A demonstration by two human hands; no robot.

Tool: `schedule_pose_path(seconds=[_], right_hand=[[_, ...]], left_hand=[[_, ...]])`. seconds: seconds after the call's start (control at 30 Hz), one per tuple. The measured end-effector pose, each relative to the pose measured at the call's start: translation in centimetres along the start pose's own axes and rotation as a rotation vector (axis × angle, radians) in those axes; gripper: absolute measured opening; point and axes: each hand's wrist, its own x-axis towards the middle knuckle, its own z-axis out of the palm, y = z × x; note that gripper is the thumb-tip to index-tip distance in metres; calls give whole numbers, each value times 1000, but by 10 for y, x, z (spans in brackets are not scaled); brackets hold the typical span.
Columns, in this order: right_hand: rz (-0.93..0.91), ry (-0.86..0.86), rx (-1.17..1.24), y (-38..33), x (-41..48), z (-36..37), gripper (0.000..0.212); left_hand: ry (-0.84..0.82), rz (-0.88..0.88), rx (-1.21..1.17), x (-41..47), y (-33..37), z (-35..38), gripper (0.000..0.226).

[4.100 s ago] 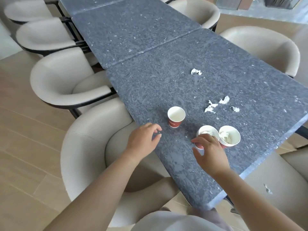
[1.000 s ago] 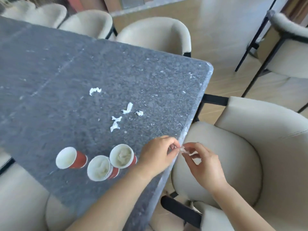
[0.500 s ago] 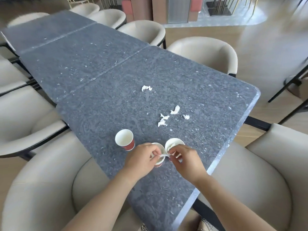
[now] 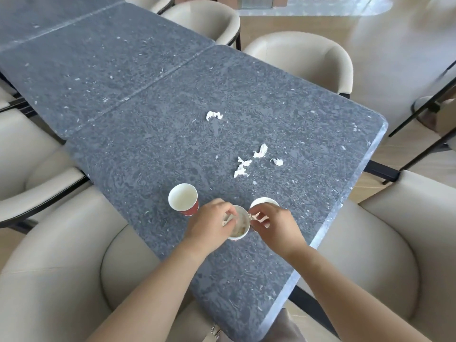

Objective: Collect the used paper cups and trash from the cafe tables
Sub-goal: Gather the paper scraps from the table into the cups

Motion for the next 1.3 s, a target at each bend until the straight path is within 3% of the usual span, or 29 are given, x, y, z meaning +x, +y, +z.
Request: schedule_pose_path(seconds=[0.47,0.73,0.9,1.17,1.3], right_hand=[[-105,-75,-33,47,63,-41,15],[-84,-219,-34,48,74,-36,18],[-56,-355,-176,46,66,-30,17],[60,-198,-166,30,80,-11,16],[-34,-188,-190,20,79,-10,24]], left_hand=[[17,-156,70,45,5,7,46],[-108,-245,75,47,4,7,29],[-49,-235,29,45,-1,0,24],[100,-226,-17,26,-10,-7,40],[110,-168,36,12,-10,-7,31]])
